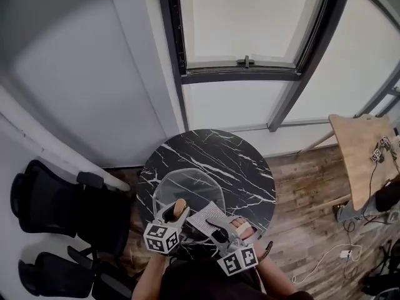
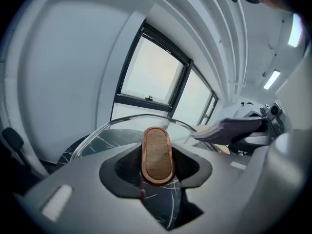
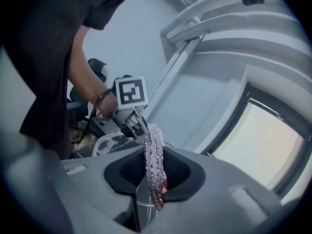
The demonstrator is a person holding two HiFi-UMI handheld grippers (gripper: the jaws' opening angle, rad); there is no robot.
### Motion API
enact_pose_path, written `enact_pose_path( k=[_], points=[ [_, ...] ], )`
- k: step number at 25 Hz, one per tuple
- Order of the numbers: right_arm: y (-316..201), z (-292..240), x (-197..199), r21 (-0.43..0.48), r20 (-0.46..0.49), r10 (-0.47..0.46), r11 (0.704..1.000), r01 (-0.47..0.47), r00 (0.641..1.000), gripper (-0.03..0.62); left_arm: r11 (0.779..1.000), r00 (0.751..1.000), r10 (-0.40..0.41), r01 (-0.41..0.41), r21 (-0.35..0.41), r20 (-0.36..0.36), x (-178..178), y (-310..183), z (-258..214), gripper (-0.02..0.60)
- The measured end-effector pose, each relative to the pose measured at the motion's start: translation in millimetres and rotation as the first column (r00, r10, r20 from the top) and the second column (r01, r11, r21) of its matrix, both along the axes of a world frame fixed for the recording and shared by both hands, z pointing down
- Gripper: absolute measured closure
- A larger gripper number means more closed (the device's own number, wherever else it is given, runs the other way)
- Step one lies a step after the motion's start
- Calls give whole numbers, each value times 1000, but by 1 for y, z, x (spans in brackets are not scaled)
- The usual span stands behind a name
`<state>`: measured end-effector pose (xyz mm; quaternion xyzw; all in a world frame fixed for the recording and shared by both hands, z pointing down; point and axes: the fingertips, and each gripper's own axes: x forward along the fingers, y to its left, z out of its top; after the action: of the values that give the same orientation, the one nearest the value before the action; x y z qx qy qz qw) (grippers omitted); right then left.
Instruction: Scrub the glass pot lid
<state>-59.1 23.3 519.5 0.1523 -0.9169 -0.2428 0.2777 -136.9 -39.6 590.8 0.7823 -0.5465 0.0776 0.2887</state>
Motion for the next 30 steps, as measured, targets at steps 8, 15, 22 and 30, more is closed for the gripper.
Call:
enact_pose_path(
  k=[8,15,22,30],
  points=[
    [-54,-91,98,-415,581,421,889,-191,697,511,989,982,41,-13,150,-183,-21,-3,-43,403],
    [-86,-94,94,-471,662,417,878,-87,623,511,943,877,247,-120,311,-411,-10,16,-106,403],
    [-92,-108,55,-486,738,370,872,64,564,511,903,796,371,-188,386,-479,17,22,-125,403],
    [-65,-110,44,-476,773,312,860,181,553,513,906,697,381,-149,397,-607,28,23,-122,403]
  ],
)
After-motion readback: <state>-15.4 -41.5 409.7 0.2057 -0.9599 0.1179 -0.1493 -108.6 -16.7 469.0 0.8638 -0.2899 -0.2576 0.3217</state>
